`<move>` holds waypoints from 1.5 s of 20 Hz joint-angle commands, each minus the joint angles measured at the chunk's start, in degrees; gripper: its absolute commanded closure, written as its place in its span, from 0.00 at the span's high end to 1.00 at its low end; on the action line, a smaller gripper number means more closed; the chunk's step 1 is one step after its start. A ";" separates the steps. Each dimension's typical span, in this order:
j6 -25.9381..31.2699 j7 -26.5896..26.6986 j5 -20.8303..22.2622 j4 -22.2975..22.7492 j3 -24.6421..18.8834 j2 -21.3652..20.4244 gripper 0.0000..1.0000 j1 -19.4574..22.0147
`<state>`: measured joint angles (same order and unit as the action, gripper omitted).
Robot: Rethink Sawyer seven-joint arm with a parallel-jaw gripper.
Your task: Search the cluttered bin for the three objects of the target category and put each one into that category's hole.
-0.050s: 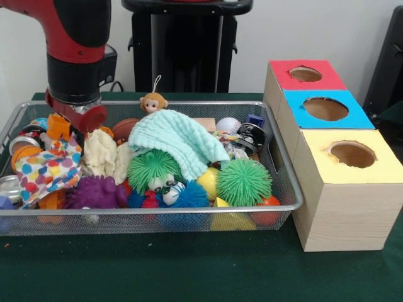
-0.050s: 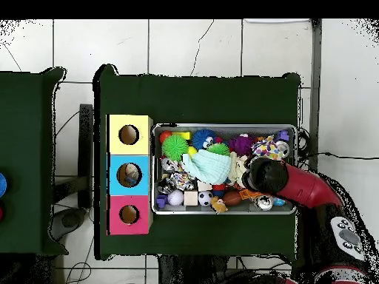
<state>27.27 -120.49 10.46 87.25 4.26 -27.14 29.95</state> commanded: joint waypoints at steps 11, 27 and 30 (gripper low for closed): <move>8.43 -5.31 -1.57 -0.25 -3.99 -5.52 0.00 -8.07; 2.91 -15.97 -9.83 -0.01 6.75 -1.57 0.00 -22.17; 0.82 -14.30 -10.40 -0.02 7.28 -0.45 0.00 -21.85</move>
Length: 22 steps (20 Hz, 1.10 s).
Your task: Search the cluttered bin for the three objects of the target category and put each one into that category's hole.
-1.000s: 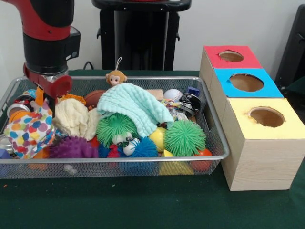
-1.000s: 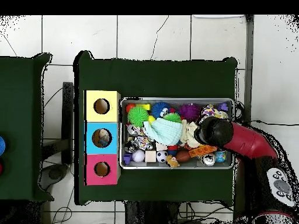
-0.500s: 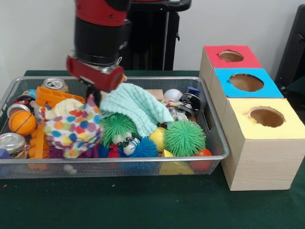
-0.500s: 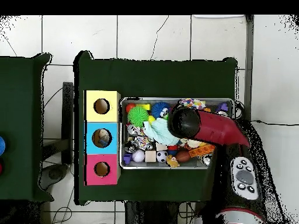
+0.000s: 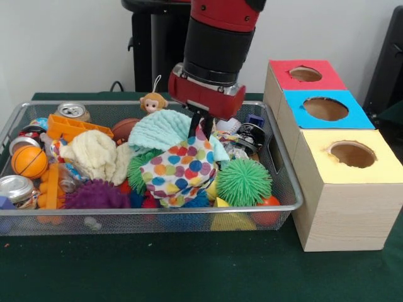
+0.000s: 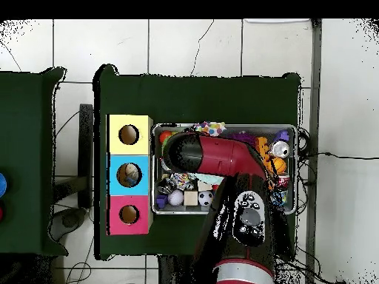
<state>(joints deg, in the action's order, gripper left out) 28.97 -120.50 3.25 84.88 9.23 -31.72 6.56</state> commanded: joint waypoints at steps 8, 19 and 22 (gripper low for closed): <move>-3.66 -10.33 -3.00 1.87 1.07 5.65 0.00 4.50; -4.19 -8.77 -2.58 1.12 0.61 6.05 0.00 5.78; -3.97 -9.18 -2.67 0.81 1.04 6.29 0.00 5.49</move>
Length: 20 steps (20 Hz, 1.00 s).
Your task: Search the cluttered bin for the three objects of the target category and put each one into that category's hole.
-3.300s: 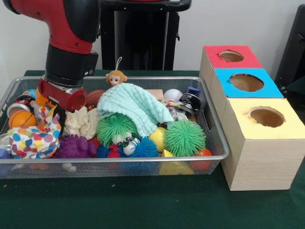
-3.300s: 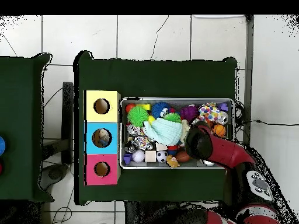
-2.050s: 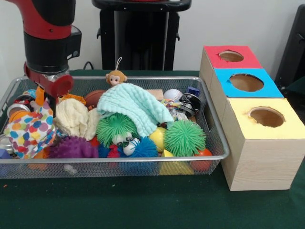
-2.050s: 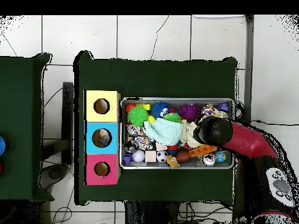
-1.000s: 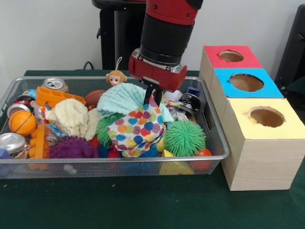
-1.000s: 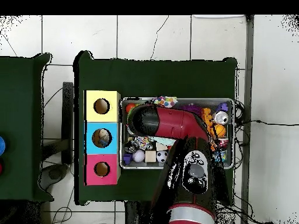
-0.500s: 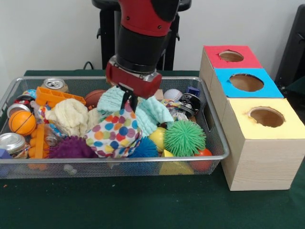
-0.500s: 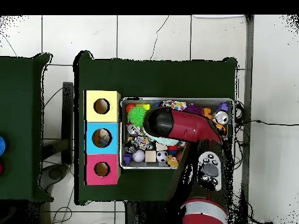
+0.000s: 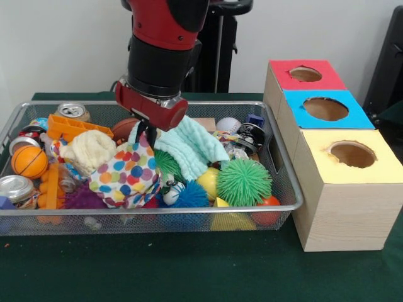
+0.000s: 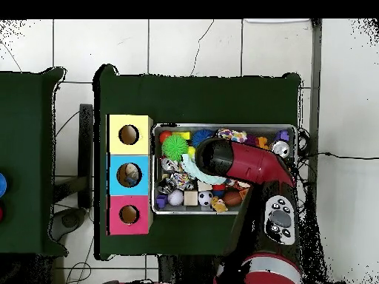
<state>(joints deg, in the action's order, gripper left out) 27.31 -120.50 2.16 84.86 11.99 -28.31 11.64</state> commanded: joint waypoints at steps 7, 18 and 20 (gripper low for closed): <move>-3.27 -10.28 -1.46 0.27 -0.07 3.27 1.00 -0.43; -5.13 -9.13 -2.49 3.08 -1.89 1.74 1.00 1.15; -4.16 -3.46 -1.62 6.40 -5.34 -2.29 1.00 6.25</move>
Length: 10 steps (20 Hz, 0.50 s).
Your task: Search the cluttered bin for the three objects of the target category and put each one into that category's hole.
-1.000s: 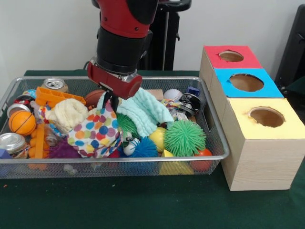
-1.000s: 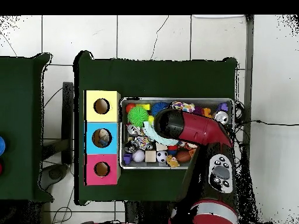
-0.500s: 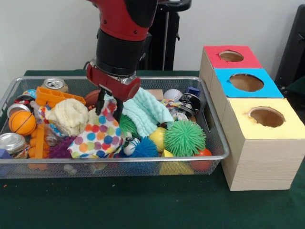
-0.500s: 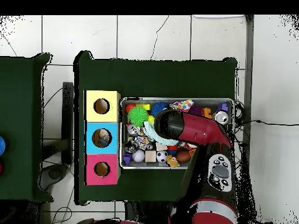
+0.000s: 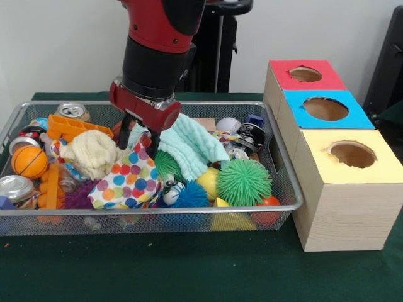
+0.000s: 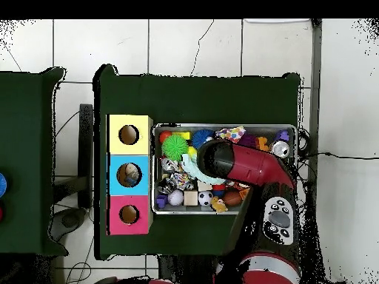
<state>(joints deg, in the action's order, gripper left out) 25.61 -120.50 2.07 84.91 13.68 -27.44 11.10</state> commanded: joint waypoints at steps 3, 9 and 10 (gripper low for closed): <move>0.30 8.64 0.81 8.75 -13.97 -7.17 1.00 17.63; 1.03 9.67 3.87 8.83 -18.73 -6.63 1.00 22.79; 0.97 8.54 4.22 8.70 -18.77 -6.53 1.00 22.20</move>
<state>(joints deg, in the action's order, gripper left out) 25.47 -120.49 2.21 88.49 4.08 -33.22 29.34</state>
